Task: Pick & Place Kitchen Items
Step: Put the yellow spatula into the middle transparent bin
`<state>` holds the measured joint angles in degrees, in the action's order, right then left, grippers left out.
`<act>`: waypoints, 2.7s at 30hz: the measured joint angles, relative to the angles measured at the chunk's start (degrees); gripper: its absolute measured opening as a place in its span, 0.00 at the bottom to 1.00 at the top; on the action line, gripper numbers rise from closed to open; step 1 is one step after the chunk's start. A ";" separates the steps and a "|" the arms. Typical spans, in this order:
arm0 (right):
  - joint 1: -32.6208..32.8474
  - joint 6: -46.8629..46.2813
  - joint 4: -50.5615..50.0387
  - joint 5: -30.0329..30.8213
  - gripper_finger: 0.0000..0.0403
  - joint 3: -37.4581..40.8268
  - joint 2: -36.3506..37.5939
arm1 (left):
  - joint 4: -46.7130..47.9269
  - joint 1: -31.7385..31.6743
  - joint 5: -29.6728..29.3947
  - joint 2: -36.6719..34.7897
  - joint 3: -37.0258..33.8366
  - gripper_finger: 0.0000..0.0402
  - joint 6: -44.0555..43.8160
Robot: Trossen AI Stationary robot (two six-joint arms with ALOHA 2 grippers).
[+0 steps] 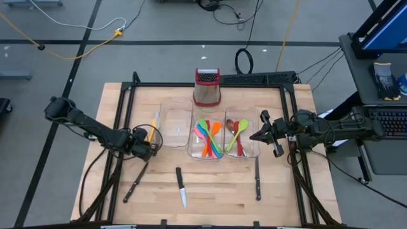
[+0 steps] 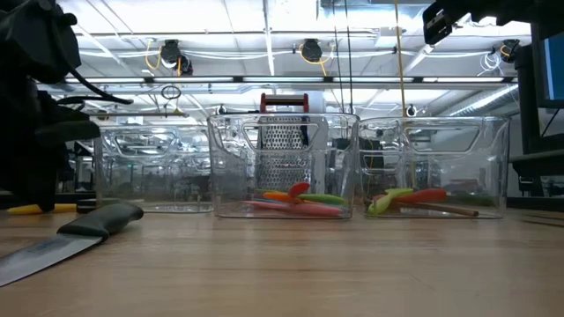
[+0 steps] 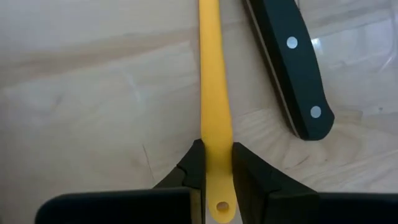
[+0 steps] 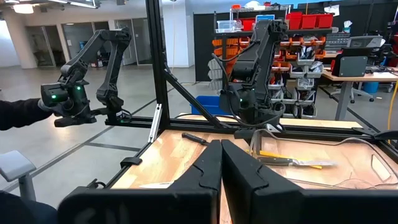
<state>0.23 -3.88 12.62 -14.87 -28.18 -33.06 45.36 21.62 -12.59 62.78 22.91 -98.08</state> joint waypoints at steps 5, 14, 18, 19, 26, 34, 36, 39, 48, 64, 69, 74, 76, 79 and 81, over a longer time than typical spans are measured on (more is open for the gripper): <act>0.00 0.00 0.00 0.00 0.00 0.00 -0.01 | 0.00 1.89 -0.08 -0.05 0.03 0.12 -4.36; 0.00 0.01 0.00 0.00 0.00 0.00 0.00 | -0.04 4.16 -0.75 -0.11 0.07 0.13 -7.88; 0.00 0.00 0.00 0.00 0.00 0.00 0.00 | 0.61 4.92 -0.82 -0.11 0.14 0.13 -9.78; 0.00 0.00 0.00 0.00 0.00 0.00 0.00 | 1.02 5.17 -0.80 -0.13 0.15 0.13 -10.49; 0.00 0.00 0.00 0.00 0.00 0.00 0.00 | 5.34 6.52 0.63 -0.11 1.57 0.13 -13.71; 0.00 0.00 -0.02 -0.03 0.00 0.00 -0.01 | 8.17 7.06 3.61 -0.13 3.90 0.13 -16.53; 0.00 0.00 -0.02 -0.17 0.00 0.00 -0.02 | 8.17 7.07 4.22 -0.13 3.90 0.13 -16.56; 0.00 0.00 -0.02 -0.20 0.00 0.00 -0.27 | 8.15 7.07 5.00 -0.13 3.90 0.13 -17.19; 0.00 0.02 -0.02 -0.23 0.00 0.00 -1.71 | 8.20 9.10 5.92 -0.15 3.92 0.13 -18.84; 0.00 0.02 -0.04 -0.29 0.00 0.00 -3.08 | 18.06 12.73 6.71 -0.15 16.54 0.13 -19.20; 0.00 0.02 -0.04 -0.36 0.00 0.00 -3.10 | 27.09 13.87 6.67 -0.17 21.98 0.13 -21.80; 0.00 0.02 -0.06 -0.43 0.00 0.00 -3.08 | 29.76 14.84 6.20 -0.16 22.89 0.13 -24.26; 0.00 0.02 -0.07 -0.44 0.00 0.00 -3.08 | 29.22 15.27 6.15 0.49 22.89 0.13 -24.63; 0.00 0.03 -0.09 -0.44 0.00 0.00 -3.08 | 28.84 15.91 6.54 2.33 22.89 0.13 -24.66; 0.00 0.02 -0.09 -0.44 0.00 0.00 -3.08 | 28.43 16.40 7.53 3.49 22.89 0.13 -24.68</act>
<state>0.23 -3.86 12.54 -15.31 -28.18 -36.14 73.79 38.02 -5.06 66.27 45.80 -122.76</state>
